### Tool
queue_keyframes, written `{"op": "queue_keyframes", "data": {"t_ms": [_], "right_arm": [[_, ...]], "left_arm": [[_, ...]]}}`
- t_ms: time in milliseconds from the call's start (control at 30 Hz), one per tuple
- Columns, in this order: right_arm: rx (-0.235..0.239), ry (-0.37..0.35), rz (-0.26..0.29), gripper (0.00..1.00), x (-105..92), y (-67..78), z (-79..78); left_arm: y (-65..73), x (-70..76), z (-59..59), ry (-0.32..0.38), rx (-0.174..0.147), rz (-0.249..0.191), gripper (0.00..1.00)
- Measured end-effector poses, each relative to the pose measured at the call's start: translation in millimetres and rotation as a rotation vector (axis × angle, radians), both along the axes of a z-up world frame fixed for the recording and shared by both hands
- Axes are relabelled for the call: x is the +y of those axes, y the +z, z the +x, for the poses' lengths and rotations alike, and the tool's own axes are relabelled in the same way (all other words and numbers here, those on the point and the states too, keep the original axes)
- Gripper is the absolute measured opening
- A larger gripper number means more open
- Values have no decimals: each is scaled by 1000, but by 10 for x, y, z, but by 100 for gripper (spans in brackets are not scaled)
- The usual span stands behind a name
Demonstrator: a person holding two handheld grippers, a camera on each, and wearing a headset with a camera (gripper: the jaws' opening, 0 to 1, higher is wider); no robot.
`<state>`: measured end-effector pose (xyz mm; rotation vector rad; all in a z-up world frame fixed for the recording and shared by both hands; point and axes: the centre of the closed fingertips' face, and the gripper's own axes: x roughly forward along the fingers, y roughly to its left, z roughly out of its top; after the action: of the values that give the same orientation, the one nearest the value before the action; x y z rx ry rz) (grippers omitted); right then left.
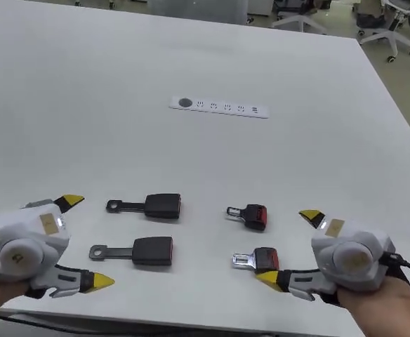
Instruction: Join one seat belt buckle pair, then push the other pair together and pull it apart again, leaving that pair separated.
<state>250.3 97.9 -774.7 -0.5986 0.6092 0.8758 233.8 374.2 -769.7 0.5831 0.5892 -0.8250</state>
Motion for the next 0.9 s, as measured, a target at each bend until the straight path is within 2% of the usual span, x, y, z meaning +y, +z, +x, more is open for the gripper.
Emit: {"op": "queue_keyframes", "data": {"t_ms": [100, 167, 233, 333, 533, 633, 733, 800, 900], "right_arm": [[10, 18, 1, 72, -5, -17, -20], [7, 38, -9, 71, -7, -31, -23], [-5, 46, -9, 71, -9, -27, -10], [2, 67, -16, 69, -6, -39, -6], [2, 140, -59, 63, 0, -107, 14], [19, 206, -87, 59, 25, -183, -15], [36, 243, -113, 55, 43, -259, -25], [94, 274, -123, 49, 50, -342, -85], [108, 311, -152, 46, 56, -429, -74]], "left_arm": [[-9, -65, 13, -31, 8, 12, 88], [-25, -115, 31, -47, 18, 10, 85], [-52, -186, 25, -69, 46, -9, 82], [-122, -250, 16, -115, 71, 12, 75], [-236, -337, 79, -156, 84, 39, 74], [-303, -402, 82, -192, 92, 53, 72], [-368, -457, 68, -249, 93, 90, 70], [-441, -455, 78, -282, 106, 121, 66], [-458, -489, 137, -285, 110, 125, 62]]}}
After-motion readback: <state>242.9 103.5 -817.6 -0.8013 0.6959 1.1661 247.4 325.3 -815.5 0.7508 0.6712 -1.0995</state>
